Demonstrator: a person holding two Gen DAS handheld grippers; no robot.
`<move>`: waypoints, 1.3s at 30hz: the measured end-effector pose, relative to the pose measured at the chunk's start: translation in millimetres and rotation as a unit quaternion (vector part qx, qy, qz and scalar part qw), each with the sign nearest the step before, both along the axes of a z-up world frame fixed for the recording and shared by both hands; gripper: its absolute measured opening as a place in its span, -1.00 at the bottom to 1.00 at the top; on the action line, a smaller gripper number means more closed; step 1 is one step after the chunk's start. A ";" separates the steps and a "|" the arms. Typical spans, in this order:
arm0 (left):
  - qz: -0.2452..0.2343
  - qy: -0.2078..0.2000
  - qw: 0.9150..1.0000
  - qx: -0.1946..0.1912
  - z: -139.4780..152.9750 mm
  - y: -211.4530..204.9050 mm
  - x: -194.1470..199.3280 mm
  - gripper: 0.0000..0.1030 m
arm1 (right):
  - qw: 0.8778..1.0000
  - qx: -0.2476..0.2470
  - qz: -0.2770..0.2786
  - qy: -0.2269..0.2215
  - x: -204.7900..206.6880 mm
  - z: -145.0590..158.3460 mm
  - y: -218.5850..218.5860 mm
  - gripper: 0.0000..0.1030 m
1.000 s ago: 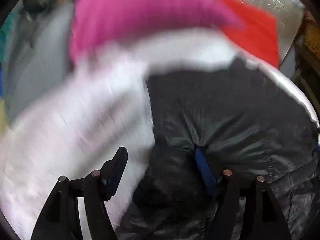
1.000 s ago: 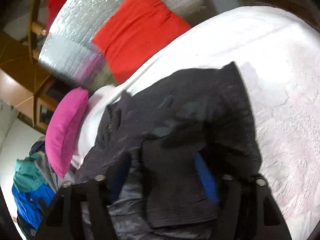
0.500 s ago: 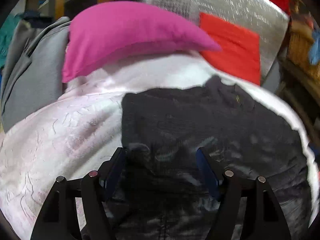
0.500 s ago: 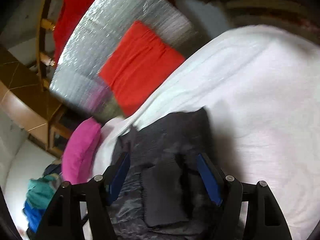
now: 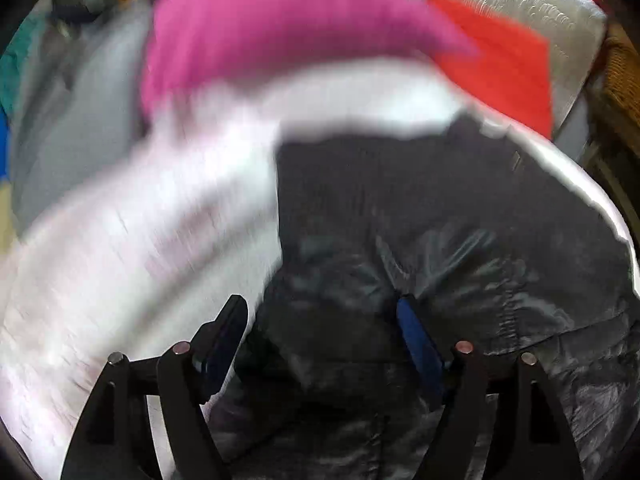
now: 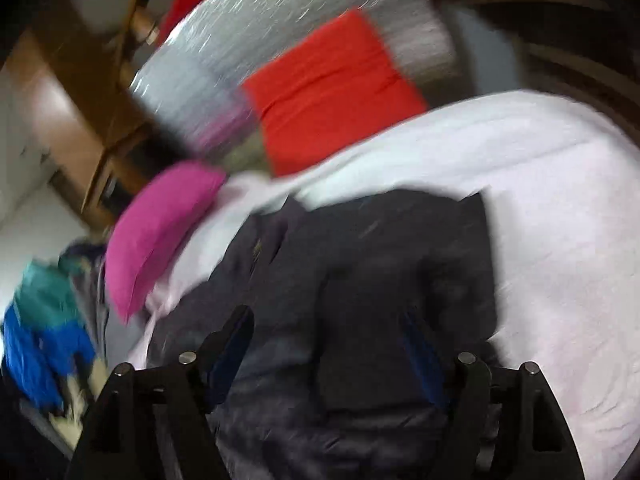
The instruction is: Fold large clothes
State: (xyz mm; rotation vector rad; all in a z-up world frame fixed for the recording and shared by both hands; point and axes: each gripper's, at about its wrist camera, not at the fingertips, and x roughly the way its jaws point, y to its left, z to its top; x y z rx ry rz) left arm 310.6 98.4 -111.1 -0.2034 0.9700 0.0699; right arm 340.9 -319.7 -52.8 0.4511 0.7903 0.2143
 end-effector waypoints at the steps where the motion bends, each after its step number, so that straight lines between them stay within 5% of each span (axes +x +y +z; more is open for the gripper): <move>1: 0.013 -0.008 1.000 -0.025 0.2 7.8 -2.0 0.56 | 0.999 -0.012 0.016 0.040 7.5 -14.4 9.4 0.53; 2: 0.021 -0.006 0.999 -0.039 3.8 13.4 -5.3 0.56 | 0.997 -0.024 0.018 0.072 12.0 -26.6 14.6 0.53; 6: 0.030 -0.030 0.998 -0.045 29.6 32.6 -37.0 0.55 | 0.999 -0.018 -0.001 0.051 1.0 -3.5 17.0 0.52; 13: 0.035 -0.049 0.997 -0.039 40.8 72.2 -154.7 0.56 | 0.999 -0.047 0.016 0.000 -109.2 44.8 14.0 0.55; 18: 0.042 -0.021 0.997 -0.063 16.3 86.4 -235.0 0.57 | 0.998 -0.050 -0.017 0.036 -210.8 19.4 -19.8 0.59; 23: 0.042 -0.008 0.995 -0.089 0.4 84.9 -290.5 0.57 | 0.994 0.027 -0.073 0.079 -300.1 -22.4 -61.0 0.59; 31: 0.030 0.001 0.998 -0.064 3.9 57.6 -311.5 0.57 | 0.992 0.064 -0.075 0.077 -343.5 -46.1 -51.8 0.59; 39: 0.016 -0.022 0.999 -0.022 24.3 35.2 -324.7 0.57 | 0.997 0.033 -0.052 0.055 -350.2 -32.5 -33.8 0.59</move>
